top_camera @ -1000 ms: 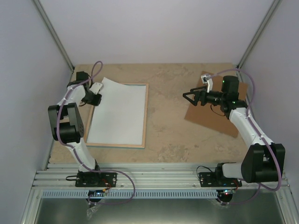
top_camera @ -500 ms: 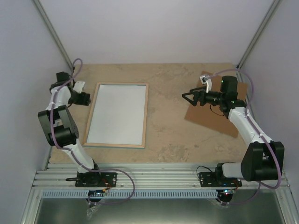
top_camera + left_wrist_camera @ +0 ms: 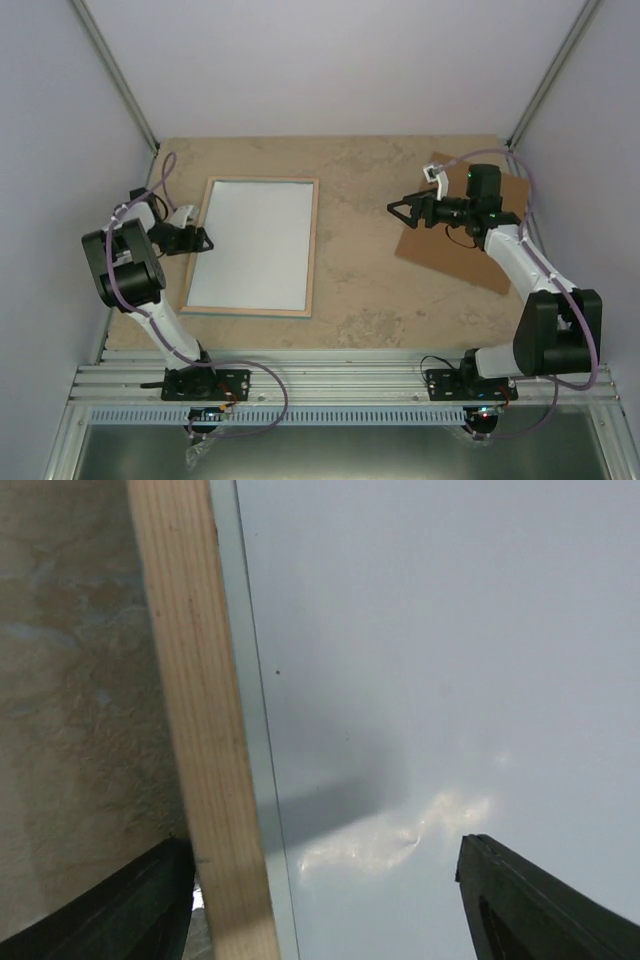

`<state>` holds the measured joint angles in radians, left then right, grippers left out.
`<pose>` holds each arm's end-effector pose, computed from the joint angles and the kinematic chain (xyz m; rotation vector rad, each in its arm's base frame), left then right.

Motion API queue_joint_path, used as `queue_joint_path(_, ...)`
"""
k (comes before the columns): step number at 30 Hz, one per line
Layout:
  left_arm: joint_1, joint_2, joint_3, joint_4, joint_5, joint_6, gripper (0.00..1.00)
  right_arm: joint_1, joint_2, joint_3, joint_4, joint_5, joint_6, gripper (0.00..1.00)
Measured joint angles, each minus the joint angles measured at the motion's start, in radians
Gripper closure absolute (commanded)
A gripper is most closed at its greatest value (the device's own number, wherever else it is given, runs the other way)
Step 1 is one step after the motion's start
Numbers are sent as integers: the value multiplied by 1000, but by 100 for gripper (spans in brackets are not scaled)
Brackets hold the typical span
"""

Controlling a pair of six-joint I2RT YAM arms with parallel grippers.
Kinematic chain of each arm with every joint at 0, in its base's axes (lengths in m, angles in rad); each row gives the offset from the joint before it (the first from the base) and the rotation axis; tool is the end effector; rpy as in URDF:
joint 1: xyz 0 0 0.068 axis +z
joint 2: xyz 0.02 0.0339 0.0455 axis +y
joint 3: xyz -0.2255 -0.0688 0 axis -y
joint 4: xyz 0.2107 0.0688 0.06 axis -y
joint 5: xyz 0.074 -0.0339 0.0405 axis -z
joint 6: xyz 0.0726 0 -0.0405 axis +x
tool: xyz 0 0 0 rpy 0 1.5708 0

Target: Put the photo into the frame

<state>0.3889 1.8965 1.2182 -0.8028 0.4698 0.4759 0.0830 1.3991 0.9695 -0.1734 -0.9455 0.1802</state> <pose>0.2959 0.0857 0.1035 0.1524 2.8077 -0.5581 0.2881 0.0830 0.2364 -0.4472 2.0580 1.1714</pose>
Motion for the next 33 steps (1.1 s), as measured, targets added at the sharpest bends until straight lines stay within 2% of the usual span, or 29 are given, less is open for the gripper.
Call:
queue_joint_path(5, -59, -8, -28, 40, 49, -24, 29, 0, 36, 0, -18, 0, -13, 7)
queue_joint_path(13, -318, -33, -83, 151, 87, -114, 30, -3, 64, 0, -58, 5, -55, 7)
queue_joint_path(21, -365, -85, -97, 211, 90, -201, 24, -51, 84, 63, -209, 39, -184, 7)
queue_joint_path(24, -380, -170, -97, 226, 48, -211, 22, -100, 85, 113, -298, 64, -272, 7)
queue_joint_path(27, -448, -253, -78, 234, 9, -216, 20, -188, 84, 136, -369, 91, -348, 7)
queue_joint_path(33, -680, -262, 25, 266, -39, -264, 20, -376, 63, 132, -516, 174, -483, 6)
